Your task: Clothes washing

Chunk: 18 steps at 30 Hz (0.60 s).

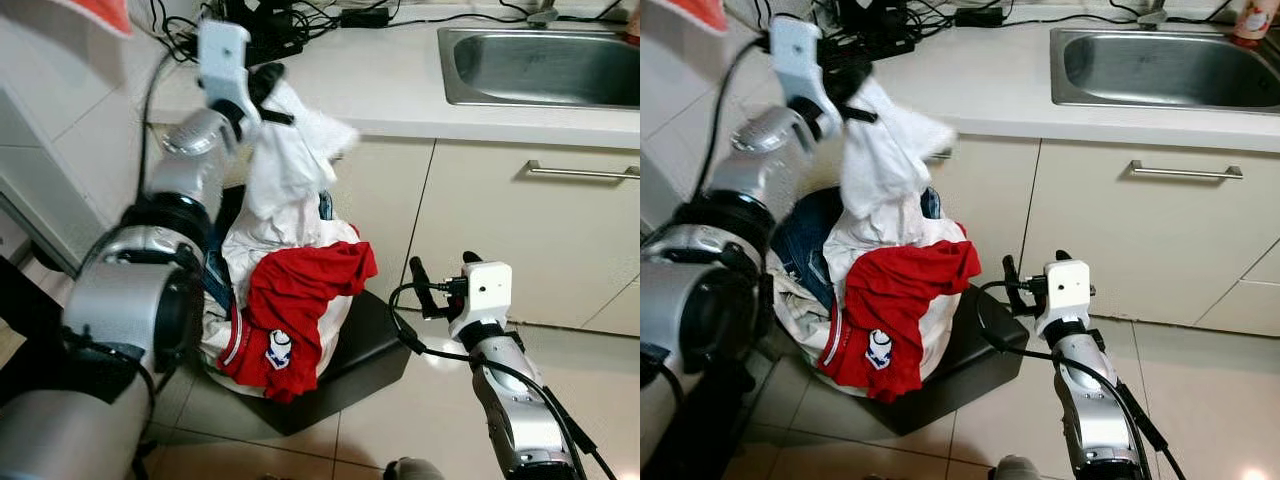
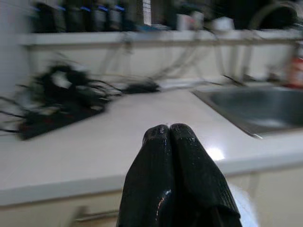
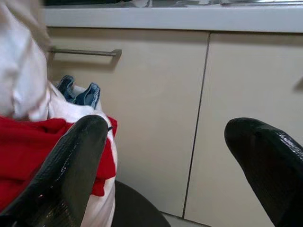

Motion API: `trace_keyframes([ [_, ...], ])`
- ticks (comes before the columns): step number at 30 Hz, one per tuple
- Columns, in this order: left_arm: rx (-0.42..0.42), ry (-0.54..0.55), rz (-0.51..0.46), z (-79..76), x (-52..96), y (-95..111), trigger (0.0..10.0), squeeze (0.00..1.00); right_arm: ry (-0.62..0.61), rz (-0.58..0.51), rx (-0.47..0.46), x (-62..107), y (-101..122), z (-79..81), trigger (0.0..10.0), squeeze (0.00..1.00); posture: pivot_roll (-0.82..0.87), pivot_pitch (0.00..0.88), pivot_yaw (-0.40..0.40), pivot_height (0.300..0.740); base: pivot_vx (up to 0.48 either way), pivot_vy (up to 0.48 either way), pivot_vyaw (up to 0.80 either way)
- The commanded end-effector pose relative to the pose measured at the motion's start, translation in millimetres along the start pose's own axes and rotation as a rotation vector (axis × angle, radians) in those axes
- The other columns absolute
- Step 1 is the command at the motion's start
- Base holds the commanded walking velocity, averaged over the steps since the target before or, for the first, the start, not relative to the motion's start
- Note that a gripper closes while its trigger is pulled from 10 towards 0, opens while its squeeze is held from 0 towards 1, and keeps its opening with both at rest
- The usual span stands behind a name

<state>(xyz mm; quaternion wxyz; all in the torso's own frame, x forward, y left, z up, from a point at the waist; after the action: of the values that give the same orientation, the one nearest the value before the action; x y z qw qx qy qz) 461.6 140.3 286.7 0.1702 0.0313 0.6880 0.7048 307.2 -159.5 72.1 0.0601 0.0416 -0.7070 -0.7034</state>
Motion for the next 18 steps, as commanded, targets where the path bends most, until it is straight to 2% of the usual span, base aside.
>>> trace_keyframes([
  [1, -0.001, 0.057, -0.056, 11.6, -2.3, 22.6, 0.0, 0.0, 0.011, 0.006, 0.007, -1.9, -0.8, 1.7, 10.0, 0.0, -0.27, 0.0, 0.105, 0.74, 0.0, 0.0, 0.0],
  [3, -0.009, 0.137, -0.078, 29.4, -0.4, 37.3, 0.0, 0.0, 0.007, 0.005, 0.009, -2.7, -0.3, 0.9, 10.0, 0.0, -0.28, 0.0, 0.112, 0.74, 0.0, 0.0, 0.0],
  [4, -0.009, 0.137, -0.078, 29.4, -0.4, 37.3, 0.0, 0.0, 0.007, 0.005, 0.009, -2.7, -0.3, 0.9, 10.0, 0.0, -0.28, 0.0, 0.112, 0.74, 0.0, 0.0, 0.0],
  [5, -0.018, 0.21, -0.085, 46.2, 4.2, 43.4, 0.0, 0.0, -0.006, 0.004, 0.009, -3.3, 0.2, -0.5, 10.0, 0.0, -0.28, 0.0, 0.116, 0.74, 0.0, 0.0, 0.0],
  [6, -0.026, 0.253, -0.088, 56.2, 7.7, 45.4, 0.0, 0.0, -0.014, 0.008, 0.009, -3.5, -0.2, -1.3, 10.0, 0.0, -0.29, 0.0, 0.118, 0.74, 0.0, 0.0, 0.0],
  [7, -0.026, 0.253, -0.088, 56.2, 7.7, 45.4, 0.0, 0.0, -0.014, 0.008, 0.009, -3.5, -0.2, -1.3, 10.0, 0.0, -0.29, 0.0, 0.118, 0.74, 0.0, 0.0, 0.0],
  [8, -0.037, 0.313, -0.085, 70.6, 13.8, 45.9, 0.0, 0.0, -0.026, 0.014, 0.007, -3.4, -1.3, -2.4, 10.0, 0.0, -0.29, 0.0, 0.119, 0.74, 0.0, 0.0, 0.0],
  [10, -0.044, 0.351, -0.079, 80.1, 18.1, 45.4, 0.0, 0.0, -0.03, 0.019, 0.007, -3.2, -2.1, -2.9, 10.0, 0.0, -0.29, 0.0, 0.12, 0.74, 0.0, 0.0, 0.0],
  [11, -0.062, 0.4, -0.082, 93.1, 24.7, 47.6, 0.0, 0.0, -0.031, 0.017, 0.012, -2.4, -2.1, -3.0, 10.0, 0.0, -0.29, 0.0, 0.12, 0.74, 0.0, 0.0, 0.0],
  [12, -0.062, 0.4, -0.082, 93.1, 24.7, 47.6, 0.0, 0.0, -0.031, 0.017, 0.012, -2.4, -2.1, -3.0, 10.0, 0.0, -0.29, 0.0, 0.12, 0.74, 0.0, 0.0, 0.0],
  [14, -0.058, 0.438, -0.097, 105.1, 31.1, 51.9, 0.0, 0.0, -0.033, 0.008, 0.008, -1.6, -0.9, -3.7, 10.0, 0.0, -0.29, 0.0, 0.119, 0.74, 0.0, 0.0, 0.27],
  [15, -0.058, 0.462, -0.139, 114.6, 36.4, 63.5, 0.0, 0.0, -0.035, 0.004, 0.008, -1.6, 0.3, -4.9, 10.0, 0.0, -0.29, 0.0, 0.116, 0.74, 0.0, 0.0, 0.7],
  [18, -0.074, 0.503, -0.208, 126.4, 44.0, 84.1, 0.0, 0.0, -0.036, 0.002, 0.008, -1.8, 1.2, -6.1, 10.0, 0.0, -0.28, 0.0, 0.109, 0.74, 0.0, 0.0, 0.67],
])
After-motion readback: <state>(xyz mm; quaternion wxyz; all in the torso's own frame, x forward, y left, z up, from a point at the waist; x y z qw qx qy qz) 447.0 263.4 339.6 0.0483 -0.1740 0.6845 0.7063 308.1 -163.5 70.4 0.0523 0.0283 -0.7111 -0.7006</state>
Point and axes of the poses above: a point about 5 cm out from each wrist's last joint towards the gripper, its own x axis pointing back from the gripper into the wrist, its own y axis along the axis of the wrist's last joint, z = x × y, the point moved 4 cm from there along -x, pointing out of the wrist towards the gripper, and after that the axes turned 3 degrees about -x, right-handed, at the moved point
